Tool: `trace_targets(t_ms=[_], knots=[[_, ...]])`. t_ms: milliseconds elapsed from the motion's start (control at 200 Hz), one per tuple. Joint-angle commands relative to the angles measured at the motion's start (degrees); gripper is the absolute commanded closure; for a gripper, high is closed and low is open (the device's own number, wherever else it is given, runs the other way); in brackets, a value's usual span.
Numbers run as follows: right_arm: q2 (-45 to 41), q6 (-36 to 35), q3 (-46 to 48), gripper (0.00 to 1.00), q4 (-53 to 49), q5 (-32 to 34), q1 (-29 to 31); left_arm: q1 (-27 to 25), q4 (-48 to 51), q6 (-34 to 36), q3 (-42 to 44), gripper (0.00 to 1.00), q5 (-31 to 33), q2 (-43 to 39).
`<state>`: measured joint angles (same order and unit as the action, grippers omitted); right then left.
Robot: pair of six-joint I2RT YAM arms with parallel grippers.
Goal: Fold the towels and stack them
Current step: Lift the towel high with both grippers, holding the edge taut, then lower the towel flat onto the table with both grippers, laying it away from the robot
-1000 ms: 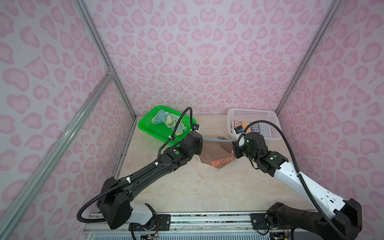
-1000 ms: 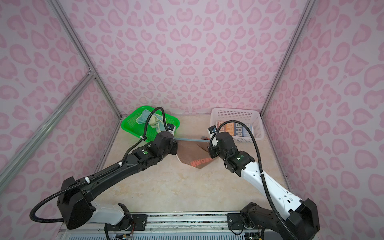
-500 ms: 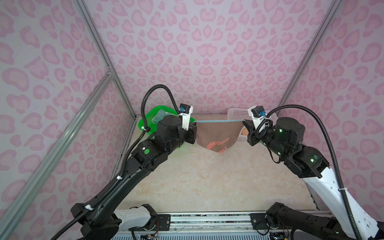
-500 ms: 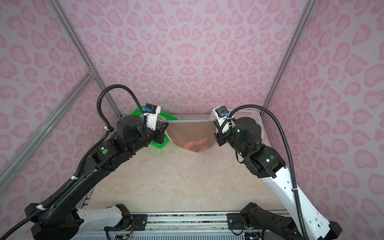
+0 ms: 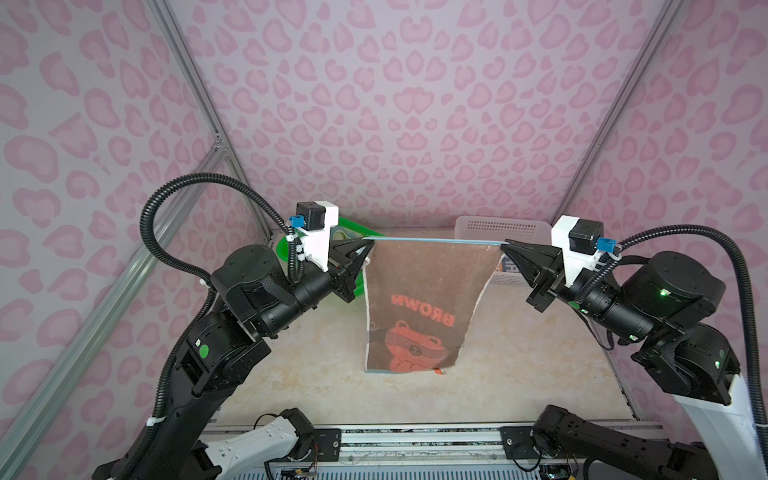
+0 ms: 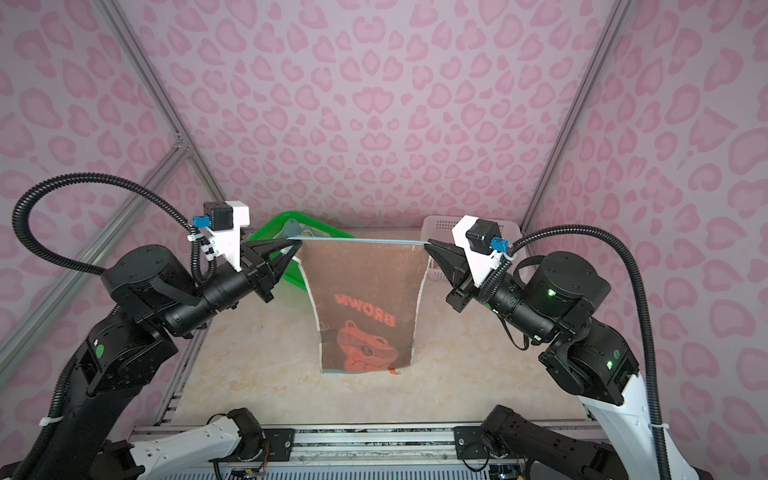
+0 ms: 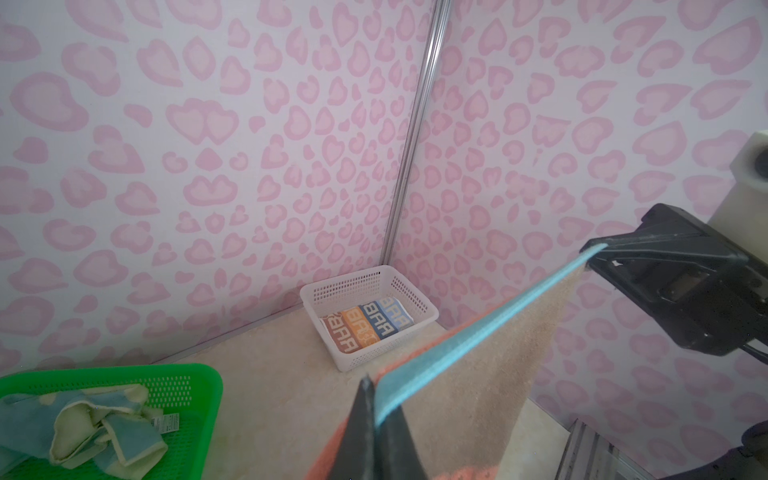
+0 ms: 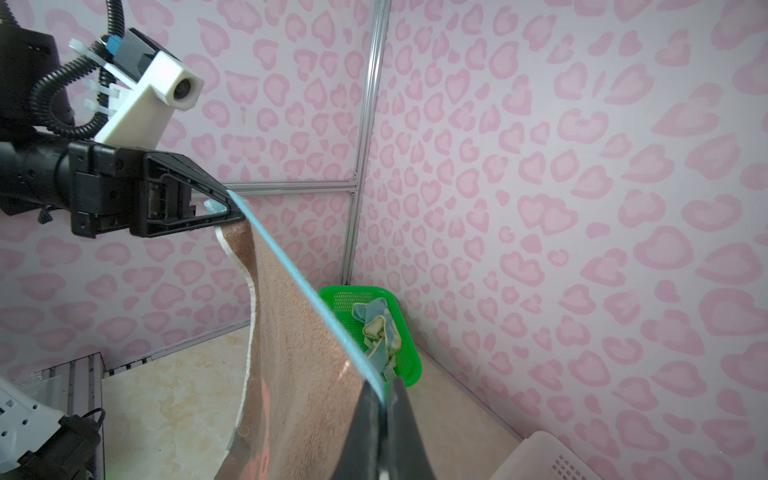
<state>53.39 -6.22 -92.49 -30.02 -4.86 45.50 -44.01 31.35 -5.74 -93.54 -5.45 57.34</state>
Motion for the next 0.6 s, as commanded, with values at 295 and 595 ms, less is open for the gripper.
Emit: trace_targets(t_ms=[295,595], knots=[[0.5,-1.6,8.8,1.0,3.2,13.2,-4.6,0.3,-1.3,1.9,3.2,0.98,15.5,4.2],[10.1,1.2,15.8,1.0,9.1,5.5,-19.1,3.8,-5.0,4.0,5.8,0.98,22.9,18.4]])
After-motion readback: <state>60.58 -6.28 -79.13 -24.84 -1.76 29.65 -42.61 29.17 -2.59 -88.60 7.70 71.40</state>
